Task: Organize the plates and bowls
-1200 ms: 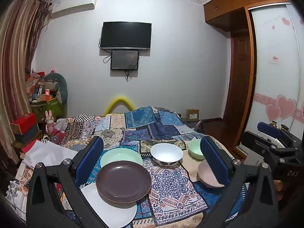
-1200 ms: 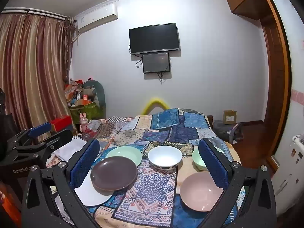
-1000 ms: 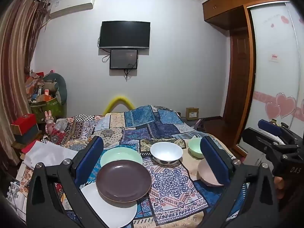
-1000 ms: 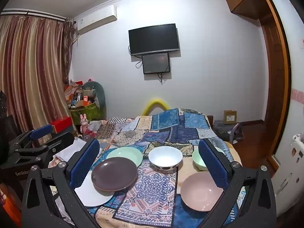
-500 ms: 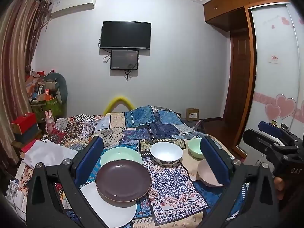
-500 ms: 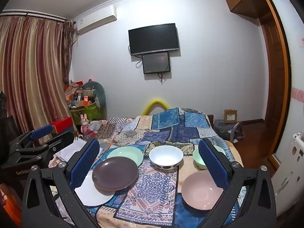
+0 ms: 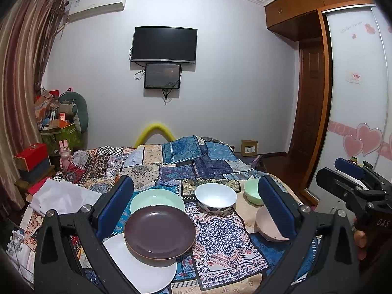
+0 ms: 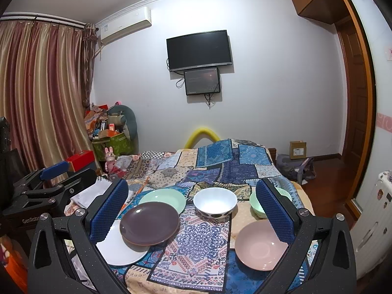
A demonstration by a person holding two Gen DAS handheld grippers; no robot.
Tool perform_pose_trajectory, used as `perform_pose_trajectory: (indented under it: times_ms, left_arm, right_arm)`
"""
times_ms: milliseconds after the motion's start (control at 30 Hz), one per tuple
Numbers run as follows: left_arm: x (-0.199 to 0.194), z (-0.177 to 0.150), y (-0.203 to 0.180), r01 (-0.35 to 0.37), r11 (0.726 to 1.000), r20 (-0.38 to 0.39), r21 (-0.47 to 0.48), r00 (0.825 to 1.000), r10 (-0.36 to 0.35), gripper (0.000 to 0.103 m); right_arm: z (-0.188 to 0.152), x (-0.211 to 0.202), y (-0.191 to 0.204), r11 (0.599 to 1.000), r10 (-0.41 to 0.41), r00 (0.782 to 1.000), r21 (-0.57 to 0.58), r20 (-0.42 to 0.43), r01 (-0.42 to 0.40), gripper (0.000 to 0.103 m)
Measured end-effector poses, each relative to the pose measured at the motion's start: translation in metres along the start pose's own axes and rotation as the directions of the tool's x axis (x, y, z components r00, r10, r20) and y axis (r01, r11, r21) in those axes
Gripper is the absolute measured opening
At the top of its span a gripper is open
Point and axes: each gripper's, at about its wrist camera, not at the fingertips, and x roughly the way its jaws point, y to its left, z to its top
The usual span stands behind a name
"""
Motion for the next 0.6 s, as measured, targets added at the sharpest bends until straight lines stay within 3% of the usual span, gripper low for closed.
perform_pose_trajectory:
  times_ms: [600]
  left_arm:
    - [-0.0002,-0.002,-0.0001,-0.008,1.0,0.005,0.007,1.0,0.007,0.103]
  right_arm:
    - [0.0002,0.0026,0.0048,1.0,0.002,1.0,-0.001,0.0,-0.002,0.103]
